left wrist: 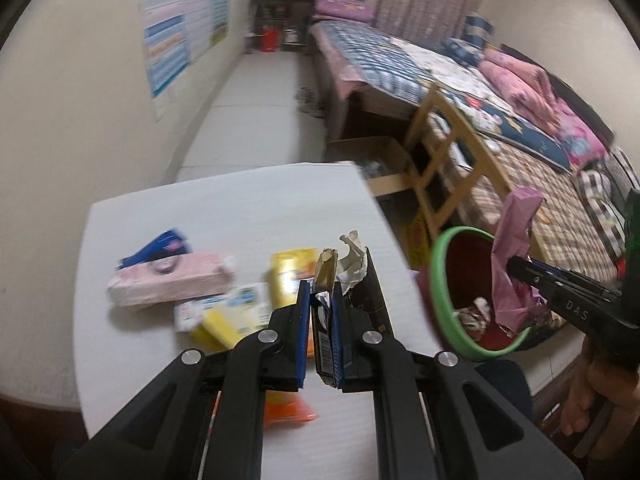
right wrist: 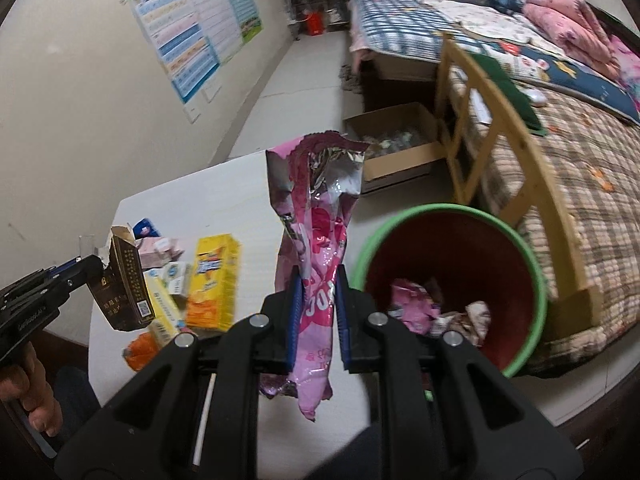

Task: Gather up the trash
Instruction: 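Carry the held brown-gold and pink wrappers over the red bin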

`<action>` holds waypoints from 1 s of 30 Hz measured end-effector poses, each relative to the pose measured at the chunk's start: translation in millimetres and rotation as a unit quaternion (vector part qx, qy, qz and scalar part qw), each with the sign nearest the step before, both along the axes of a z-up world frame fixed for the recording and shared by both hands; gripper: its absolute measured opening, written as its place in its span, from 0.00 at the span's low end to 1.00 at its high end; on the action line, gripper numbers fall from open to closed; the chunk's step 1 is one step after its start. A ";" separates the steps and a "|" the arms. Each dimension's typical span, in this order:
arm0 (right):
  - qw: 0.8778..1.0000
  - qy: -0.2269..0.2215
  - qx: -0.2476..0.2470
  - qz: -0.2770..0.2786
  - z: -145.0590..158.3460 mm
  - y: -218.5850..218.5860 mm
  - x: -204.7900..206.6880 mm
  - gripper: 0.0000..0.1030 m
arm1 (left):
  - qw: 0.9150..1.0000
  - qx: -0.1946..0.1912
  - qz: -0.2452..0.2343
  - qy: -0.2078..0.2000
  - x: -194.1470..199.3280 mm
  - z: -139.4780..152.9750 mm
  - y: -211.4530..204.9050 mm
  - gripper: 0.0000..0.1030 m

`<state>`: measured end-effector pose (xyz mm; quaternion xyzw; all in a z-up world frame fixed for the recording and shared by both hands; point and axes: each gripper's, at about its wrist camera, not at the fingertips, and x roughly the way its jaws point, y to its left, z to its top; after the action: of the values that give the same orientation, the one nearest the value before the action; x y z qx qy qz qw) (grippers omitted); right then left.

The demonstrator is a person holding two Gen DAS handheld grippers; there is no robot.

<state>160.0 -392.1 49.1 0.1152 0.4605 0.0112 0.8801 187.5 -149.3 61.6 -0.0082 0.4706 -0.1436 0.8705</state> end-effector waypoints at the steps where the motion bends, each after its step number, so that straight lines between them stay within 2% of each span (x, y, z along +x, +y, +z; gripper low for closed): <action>1: 1.000 0.000 0.000 -0.008 0.2 -9.6 -3.6 0.16 | 1.000 -0.001 -0.011 0.000 0.6 0.7 -13.1 0.07; 8: 0.999 0.005 -0.004 -0.053 -2.5 -72.0 -21.4 0.15 | 0.997 -0.009 -0.079 -0.004 2.7 5.3 -96.9 0.07; 16: 0.995 0.011 -0.001 -0.094 -12.1 -127.0 -30.7 0.15 | 0.989 -0.011 -0.146 -0.001 9.0 1.1 -183.6 0.07; 21: 0.994 0.024 0.008 -0.105 -28.6 -143.6 -34.6 0.15 | 0.986 -0.008 -0.169 0.004 14.8 -5.9 -219.5 0.07; 30: 0.993 0.048 0.019 -0.106 -53.8 -152.4 -32.0 0.15 | 0.981 0.006 -0.190 0.031 25.3 -31.3 -241.5 0.08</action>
<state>128.0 -544.5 -4.8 0.1803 0.4873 -0.0794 0.8507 212.8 -390.8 30.3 0.0823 0.4913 -0.3035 0.8122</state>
